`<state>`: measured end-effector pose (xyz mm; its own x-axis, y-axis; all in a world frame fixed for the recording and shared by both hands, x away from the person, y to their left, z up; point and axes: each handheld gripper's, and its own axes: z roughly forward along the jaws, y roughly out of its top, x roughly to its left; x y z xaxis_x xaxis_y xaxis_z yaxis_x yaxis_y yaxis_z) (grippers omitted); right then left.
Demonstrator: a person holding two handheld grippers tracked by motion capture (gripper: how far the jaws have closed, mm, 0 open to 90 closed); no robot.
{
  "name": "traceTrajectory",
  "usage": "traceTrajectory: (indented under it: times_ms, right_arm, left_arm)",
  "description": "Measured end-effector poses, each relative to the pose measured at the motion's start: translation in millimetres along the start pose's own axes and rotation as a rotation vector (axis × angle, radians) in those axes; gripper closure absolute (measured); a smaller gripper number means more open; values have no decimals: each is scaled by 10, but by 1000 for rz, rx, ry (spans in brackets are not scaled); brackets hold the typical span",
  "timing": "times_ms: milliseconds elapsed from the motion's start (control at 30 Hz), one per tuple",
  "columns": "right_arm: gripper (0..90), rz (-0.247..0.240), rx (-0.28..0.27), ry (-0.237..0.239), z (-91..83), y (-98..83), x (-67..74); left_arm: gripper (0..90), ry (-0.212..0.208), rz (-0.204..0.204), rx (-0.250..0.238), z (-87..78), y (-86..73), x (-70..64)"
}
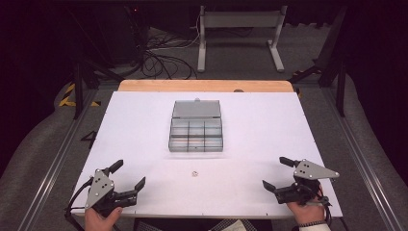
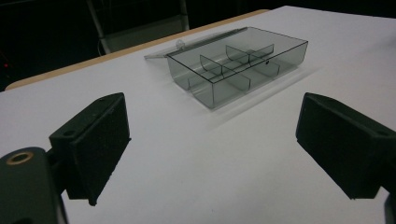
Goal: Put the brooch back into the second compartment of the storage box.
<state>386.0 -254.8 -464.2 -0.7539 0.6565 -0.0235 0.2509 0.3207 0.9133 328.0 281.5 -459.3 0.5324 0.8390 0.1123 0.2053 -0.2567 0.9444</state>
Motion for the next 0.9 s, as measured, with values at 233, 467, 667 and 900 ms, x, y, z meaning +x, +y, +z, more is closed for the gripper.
traceTrajectory:
  times_ms: [233,467,667,900]
  right_arm:
    - [5,4,6,3,26,-4,-1]
    - [5,-1,9,4,41,0,7]
    - [5,-1,12,3,41,-1,6]
    - [5,-1,14,8,49,-4,0]
  left_arm:
    - [106,4,3,20,-7,11,-3]
    - [105,10,6,18,-17,17,9]
    - [104,9,1,24,-17,33,22]
    - [104,6,-5,37,-9,63,21]
